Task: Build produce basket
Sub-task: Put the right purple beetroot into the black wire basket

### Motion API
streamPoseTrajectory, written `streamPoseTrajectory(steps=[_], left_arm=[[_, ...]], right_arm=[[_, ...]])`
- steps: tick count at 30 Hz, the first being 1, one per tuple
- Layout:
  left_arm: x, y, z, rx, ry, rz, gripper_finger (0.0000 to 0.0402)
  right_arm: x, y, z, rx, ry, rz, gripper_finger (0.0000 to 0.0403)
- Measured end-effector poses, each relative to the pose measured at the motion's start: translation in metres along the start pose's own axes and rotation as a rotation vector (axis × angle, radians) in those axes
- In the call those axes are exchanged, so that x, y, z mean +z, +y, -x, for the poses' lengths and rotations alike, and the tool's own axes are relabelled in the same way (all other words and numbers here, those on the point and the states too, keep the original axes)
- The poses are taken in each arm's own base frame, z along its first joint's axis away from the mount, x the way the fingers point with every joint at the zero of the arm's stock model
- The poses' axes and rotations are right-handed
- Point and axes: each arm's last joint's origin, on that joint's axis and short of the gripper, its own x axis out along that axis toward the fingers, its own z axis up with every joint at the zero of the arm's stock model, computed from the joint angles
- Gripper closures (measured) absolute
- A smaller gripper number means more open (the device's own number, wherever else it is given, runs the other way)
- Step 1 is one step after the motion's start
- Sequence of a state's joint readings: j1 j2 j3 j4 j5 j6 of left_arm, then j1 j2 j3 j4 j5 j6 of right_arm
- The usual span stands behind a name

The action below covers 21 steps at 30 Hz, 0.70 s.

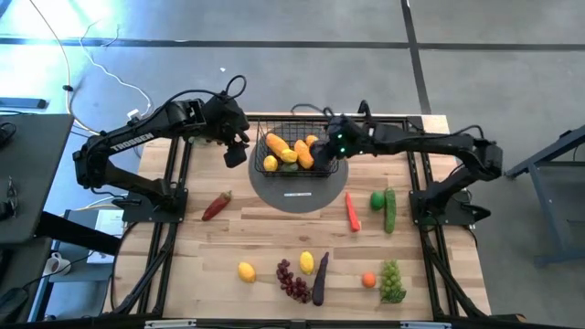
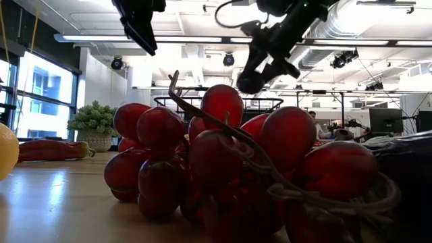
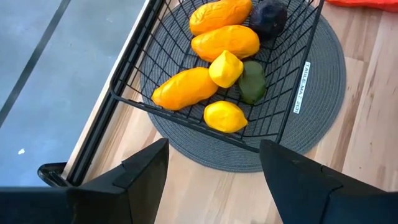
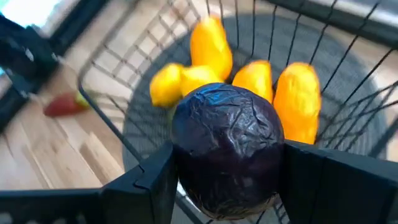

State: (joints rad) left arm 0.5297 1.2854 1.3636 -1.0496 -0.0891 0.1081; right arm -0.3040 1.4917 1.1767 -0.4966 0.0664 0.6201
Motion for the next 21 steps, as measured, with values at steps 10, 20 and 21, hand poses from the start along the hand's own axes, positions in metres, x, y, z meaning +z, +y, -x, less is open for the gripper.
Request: streamPoseTrajectory(steps=[10,20,21], left_arm=[[-0.001,0.0,0.0,-0.002,0.009,0.0,0.0159],[-0.001,0.0,0.0,-0.002,0.01,-0.024,0.0158],[-0.001,0.0,0.0,-0.002,0.01,-0.03,0.0158]], right_arm=[[-0.014,0.008,-0.023,-0.016,0.075,0.026,0.02],[-0.012,0.004,-0.024,-0.028,0.072,-0.027,0.0161],[-0.011,0.004,-0.025,-0.03,0.071,-0.033,0.0152]])
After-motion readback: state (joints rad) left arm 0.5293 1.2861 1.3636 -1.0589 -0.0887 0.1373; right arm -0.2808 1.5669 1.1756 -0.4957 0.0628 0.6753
